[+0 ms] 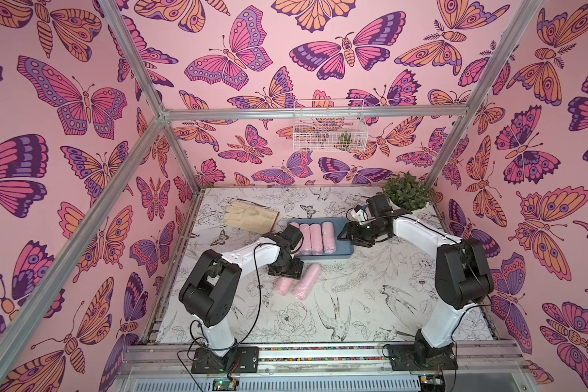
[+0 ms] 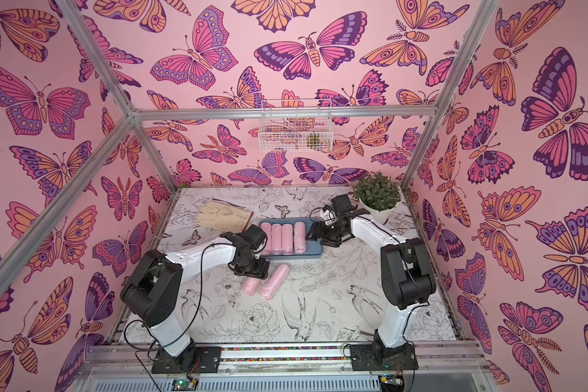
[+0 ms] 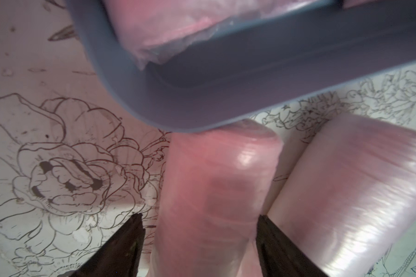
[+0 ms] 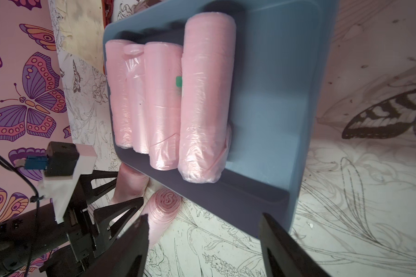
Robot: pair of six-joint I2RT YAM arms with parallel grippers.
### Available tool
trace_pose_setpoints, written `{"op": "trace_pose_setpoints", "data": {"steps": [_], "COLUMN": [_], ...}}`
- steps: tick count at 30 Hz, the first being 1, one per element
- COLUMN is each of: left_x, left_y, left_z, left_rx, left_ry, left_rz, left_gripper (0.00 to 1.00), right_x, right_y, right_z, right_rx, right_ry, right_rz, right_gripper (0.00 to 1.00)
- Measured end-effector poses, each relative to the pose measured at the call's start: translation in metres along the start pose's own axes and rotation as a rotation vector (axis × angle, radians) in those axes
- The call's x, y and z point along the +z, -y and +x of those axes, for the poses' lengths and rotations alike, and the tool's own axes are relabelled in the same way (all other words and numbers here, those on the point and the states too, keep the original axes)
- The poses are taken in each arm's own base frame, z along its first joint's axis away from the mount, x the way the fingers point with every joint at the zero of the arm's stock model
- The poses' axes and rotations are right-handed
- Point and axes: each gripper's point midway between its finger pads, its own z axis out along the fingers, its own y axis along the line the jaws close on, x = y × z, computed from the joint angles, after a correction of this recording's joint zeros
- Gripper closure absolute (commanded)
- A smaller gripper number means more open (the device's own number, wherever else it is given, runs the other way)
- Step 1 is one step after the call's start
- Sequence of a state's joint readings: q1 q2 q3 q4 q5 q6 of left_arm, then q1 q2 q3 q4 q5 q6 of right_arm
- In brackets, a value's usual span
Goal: Put the roll of trash bags into the storage box
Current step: Pick up the roll of trash bags from the center of the board.
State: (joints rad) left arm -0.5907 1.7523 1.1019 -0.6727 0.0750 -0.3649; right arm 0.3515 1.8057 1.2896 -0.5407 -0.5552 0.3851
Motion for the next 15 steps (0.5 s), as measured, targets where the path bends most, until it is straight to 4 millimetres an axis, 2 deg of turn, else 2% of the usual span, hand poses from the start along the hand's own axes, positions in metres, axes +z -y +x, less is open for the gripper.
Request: {"op": "trace_pose_setpoints", "data": {"steps": [11, 15], "left_x": [0.0062, 0.0061], "left_y": [-0.0028, -0.0032], "left_z": [0.0019, 0.0019], "left_rx": [-0.01, -0.015], "left_ry": [-0.003, -0.002], "left_rz": [-0.047, -0.051], "left_gripper": [0.42, 0.51], "right_x": [-0.0039, -0.0078], "right_y": [0.0071, 0.007], "right_z": [0.0046, 0.0024], "right_rx": [0.022, 0.021], "right_ry": [0.003, 0.019], "right_rz": [0.0, -0.005], "right_gripper": [0.24, 0.24]}}
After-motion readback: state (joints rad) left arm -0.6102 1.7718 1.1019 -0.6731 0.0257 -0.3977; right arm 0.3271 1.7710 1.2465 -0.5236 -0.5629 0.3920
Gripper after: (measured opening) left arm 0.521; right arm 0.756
